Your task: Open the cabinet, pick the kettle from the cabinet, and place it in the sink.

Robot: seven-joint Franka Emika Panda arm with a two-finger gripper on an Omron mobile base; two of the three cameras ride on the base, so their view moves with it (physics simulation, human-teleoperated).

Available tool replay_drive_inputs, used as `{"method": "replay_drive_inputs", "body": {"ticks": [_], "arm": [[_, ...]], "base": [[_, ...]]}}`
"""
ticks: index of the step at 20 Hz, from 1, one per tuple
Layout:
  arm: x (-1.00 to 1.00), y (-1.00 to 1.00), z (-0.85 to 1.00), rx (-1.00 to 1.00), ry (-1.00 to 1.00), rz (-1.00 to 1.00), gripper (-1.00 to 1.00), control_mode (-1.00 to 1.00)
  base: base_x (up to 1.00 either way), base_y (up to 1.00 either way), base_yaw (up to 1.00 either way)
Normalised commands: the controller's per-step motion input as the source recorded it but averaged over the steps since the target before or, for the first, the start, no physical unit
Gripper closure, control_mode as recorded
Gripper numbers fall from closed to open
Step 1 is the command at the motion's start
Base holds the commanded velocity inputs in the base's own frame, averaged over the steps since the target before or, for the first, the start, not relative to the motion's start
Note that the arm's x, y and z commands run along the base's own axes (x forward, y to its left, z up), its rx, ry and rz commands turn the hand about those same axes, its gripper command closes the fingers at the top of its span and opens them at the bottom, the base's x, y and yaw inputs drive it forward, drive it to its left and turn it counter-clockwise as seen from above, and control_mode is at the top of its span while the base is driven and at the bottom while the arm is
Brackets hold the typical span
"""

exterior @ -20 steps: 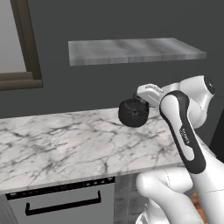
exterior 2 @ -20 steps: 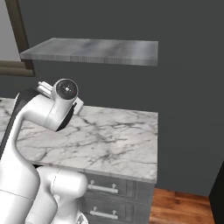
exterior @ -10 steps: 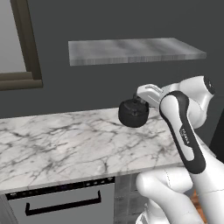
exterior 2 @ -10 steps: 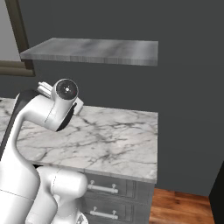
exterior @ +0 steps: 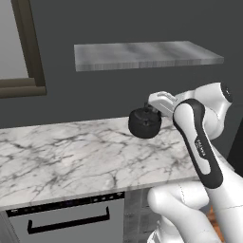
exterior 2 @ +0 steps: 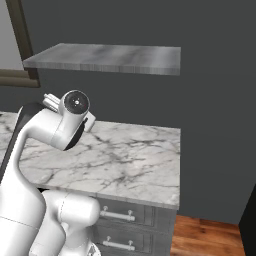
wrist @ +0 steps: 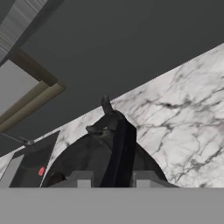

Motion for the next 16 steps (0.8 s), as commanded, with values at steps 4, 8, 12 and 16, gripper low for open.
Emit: {"method": "replay_drive_inputs", "body": {"ticks": [4, 8, 12, 16], "arm": [[0.0, 0.0, 0.0, 0.0, 0.0, 0.0, 1.0, 1.0], [0.0, 0.0, 0.0, 0.0, 0.0, 0.0, 1.0, 1.0], [0.0, 0.0, 0.0, 0.0, 0.0, 0.0, 1.0, 1.0], [0.0, 0.0, 0.0, 0.0, 0.0, 0.0, 1.0, 1.0]], "base": [[0.0, 0.0, 0.0], [-0.07, 0.0, 0.01], [-0.23, 0.11, 0.13], [-0.36, 0.26, 0.13]]}}
